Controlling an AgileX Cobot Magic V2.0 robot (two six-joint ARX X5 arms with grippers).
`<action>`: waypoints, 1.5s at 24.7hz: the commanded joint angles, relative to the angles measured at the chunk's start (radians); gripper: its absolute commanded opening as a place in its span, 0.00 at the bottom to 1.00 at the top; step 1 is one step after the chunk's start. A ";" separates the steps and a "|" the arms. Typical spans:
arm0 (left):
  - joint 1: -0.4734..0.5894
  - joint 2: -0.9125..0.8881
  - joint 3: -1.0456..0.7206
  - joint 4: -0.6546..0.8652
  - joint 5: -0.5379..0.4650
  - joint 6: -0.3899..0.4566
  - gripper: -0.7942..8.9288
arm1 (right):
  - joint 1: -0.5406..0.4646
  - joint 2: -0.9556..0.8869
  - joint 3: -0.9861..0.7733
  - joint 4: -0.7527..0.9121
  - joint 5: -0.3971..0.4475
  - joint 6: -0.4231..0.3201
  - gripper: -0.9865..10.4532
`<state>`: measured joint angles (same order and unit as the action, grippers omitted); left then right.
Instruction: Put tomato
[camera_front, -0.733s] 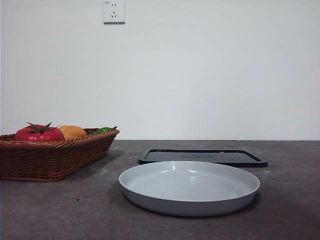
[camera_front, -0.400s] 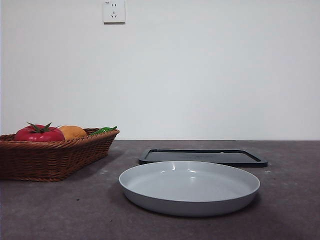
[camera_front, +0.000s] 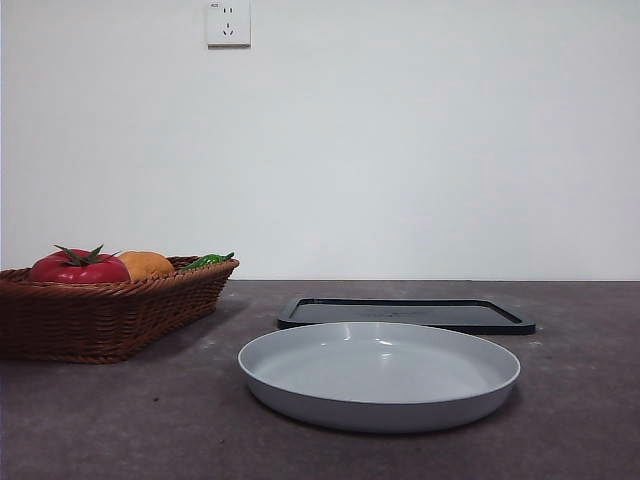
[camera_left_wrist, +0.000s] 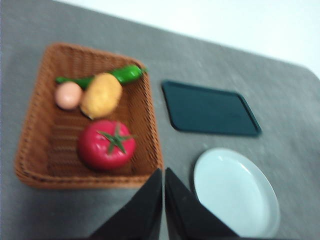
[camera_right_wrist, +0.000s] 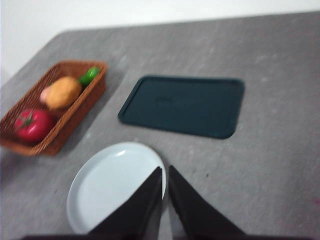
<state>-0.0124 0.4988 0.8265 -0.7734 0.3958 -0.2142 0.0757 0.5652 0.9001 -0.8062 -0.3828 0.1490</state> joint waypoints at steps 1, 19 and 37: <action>-0.032 0.054 0.064 -0.036 0.005 0.047 0.09 | 0.008 0.058 0.070 -0.048 -0.031 -0.062 0.09; -0.133 0.169 0.190 -0.153 0.004 0.082 0.20 | 0.125 0.146 0.172 -0.141 -0.036 -0.089 0.11; -0.133 0.305 0.190 -0.032 -0.058 0.104 0.66 | 0.125 0.146 0.172 -0.140 -0.036 -0.082 0.48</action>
<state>-0.1425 0.7975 0.9955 -0.8127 0.3386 -0.1299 0.1963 0.7048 1.0550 -0.9543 -0.4164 0.0746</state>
